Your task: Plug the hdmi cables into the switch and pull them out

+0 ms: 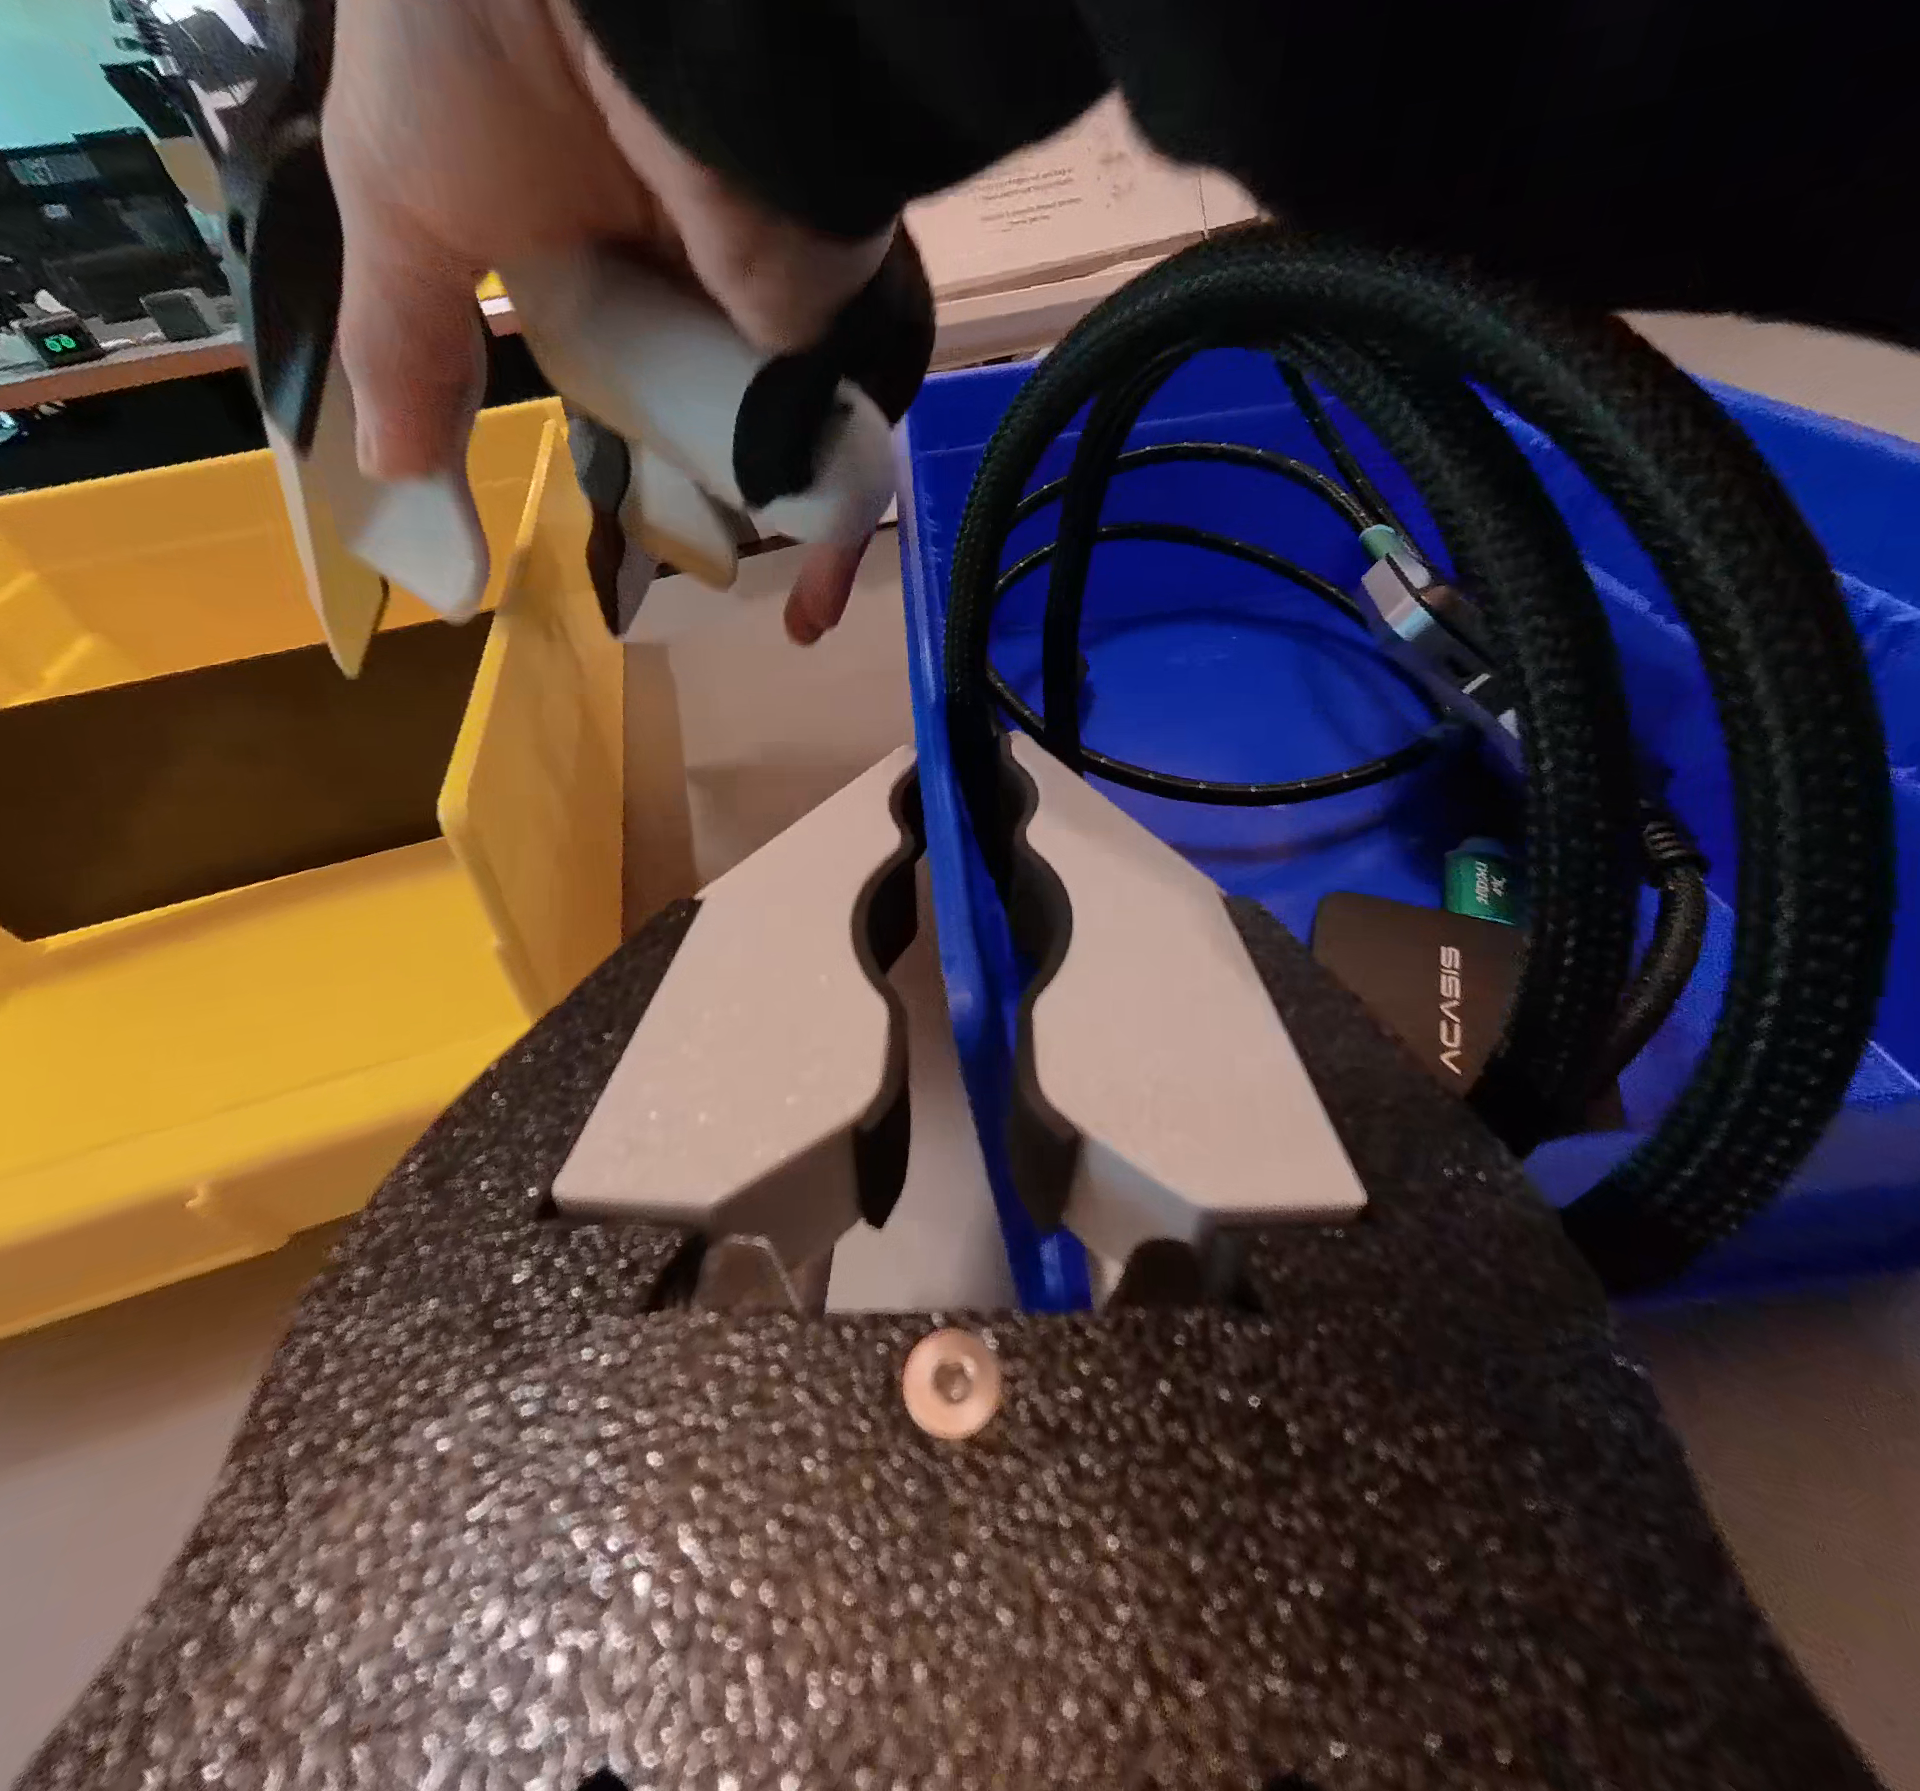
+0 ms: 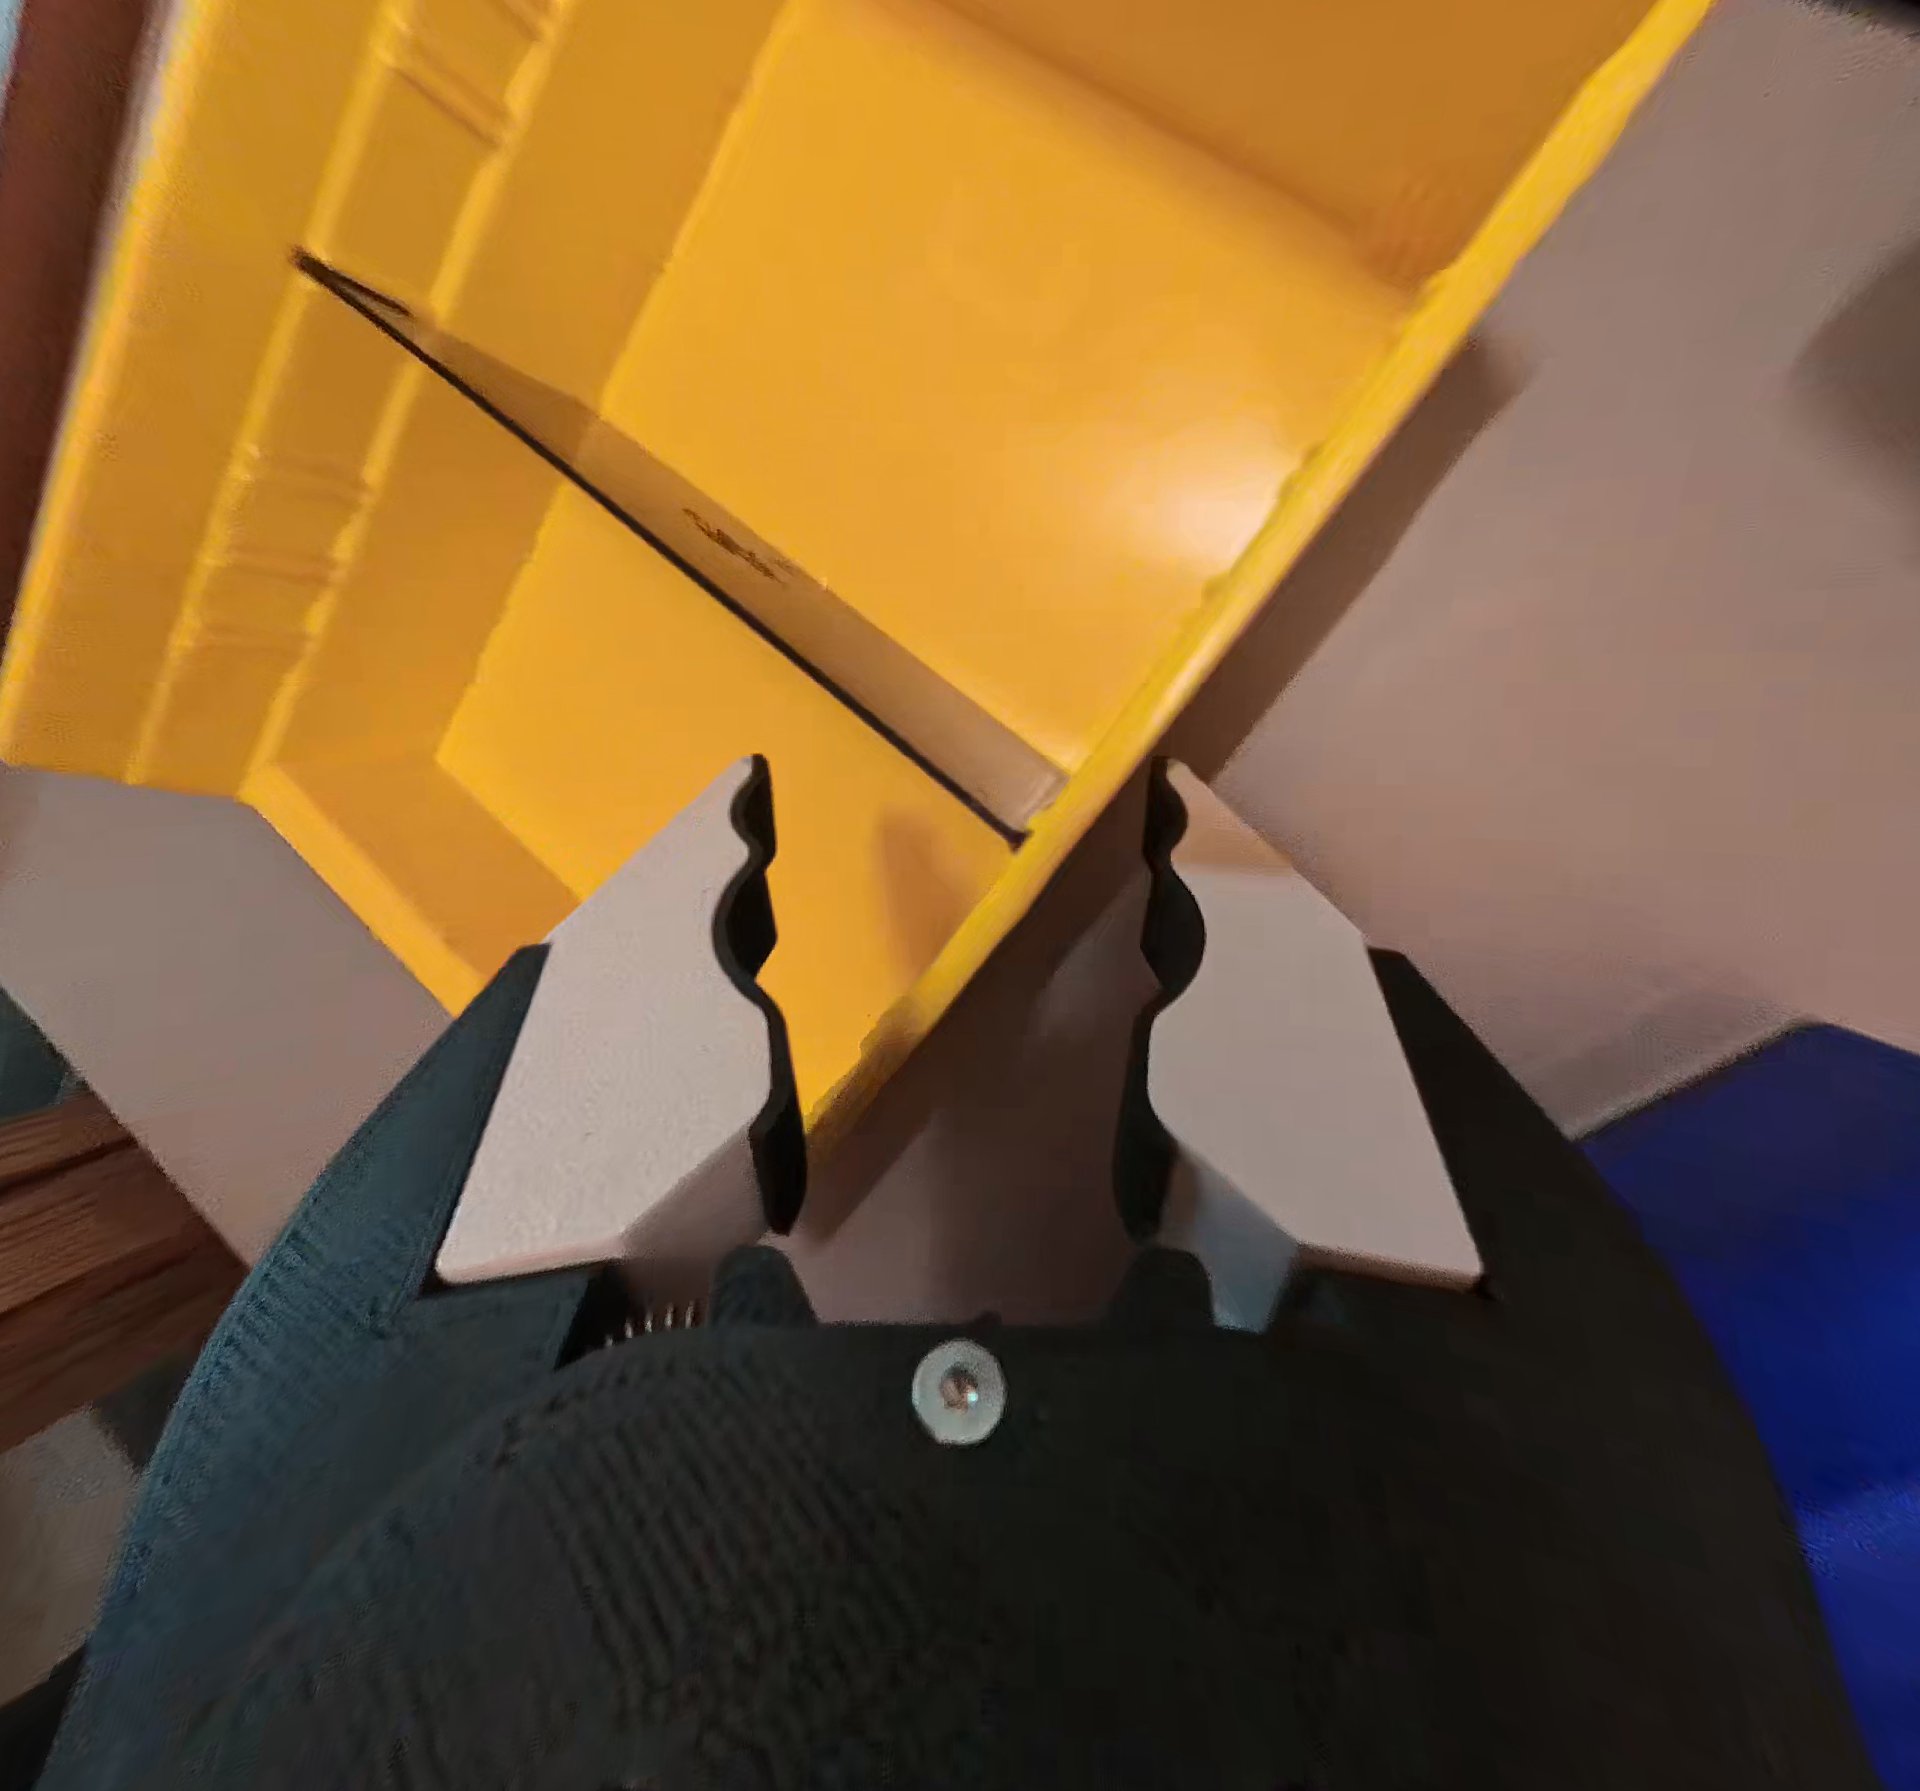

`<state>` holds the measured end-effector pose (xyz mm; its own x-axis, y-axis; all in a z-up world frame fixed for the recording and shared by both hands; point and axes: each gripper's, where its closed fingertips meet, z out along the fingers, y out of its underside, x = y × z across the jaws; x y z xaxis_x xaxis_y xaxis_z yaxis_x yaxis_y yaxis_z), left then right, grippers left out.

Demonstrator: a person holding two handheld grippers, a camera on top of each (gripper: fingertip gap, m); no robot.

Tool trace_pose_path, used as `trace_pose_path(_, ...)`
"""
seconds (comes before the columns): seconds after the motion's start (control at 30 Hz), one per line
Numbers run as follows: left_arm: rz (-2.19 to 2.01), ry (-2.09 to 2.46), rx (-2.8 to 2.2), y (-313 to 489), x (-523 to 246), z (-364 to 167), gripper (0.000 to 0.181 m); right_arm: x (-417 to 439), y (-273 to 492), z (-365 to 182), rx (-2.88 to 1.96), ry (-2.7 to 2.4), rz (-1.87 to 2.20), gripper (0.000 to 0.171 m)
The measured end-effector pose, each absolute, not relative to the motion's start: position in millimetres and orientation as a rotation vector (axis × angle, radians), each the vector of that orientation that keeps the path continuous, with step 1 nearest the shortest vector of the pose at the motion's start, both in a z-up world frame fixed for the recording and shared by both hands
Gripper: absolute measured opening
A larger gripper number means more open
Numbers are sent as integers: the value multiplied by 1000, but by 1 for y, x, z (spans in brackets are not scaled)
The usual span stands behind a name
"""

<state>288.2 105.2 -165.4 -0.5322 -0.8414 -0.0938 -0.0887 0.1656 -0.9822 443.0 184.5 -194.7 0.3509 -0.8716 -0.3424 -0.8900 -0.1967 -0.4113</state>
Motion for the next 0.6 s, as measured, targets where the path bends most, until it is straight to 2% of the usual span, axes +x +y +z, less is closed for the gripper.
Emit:
trace_pose_path(0.13,-1464,1782,-923,107,290,-166,8,423,195,-232,-2216,1588,194,61)
trace_pose_path(0.3,-1481,1775,-958,110,292,-167,8,420,192,-238,-2265,1625,214,54)
trace_pose_path(0.33,-1481,1774,-960,111,292,-167,8,419,191,-238,-2264,1645,225,49)
trace_pose_path(0.37,-1482,1774,-961,111,293,-167,7,422,186,-237,-2267,1678,205,36)
trace_pose_path(0.4,-1484,1774,-962,111,292,-167,7,429,178,-233,-2269,1693,143,23)
trace_pose_path(0.5,-1487,1770,-958,111,292,-166,7,442,159,-210,-2468,1489,-32,3)
trace_pose_path(0.6,-1491,1766,-941,110,291,-165,7,452,157,-162,-2521,1350,-116,4)
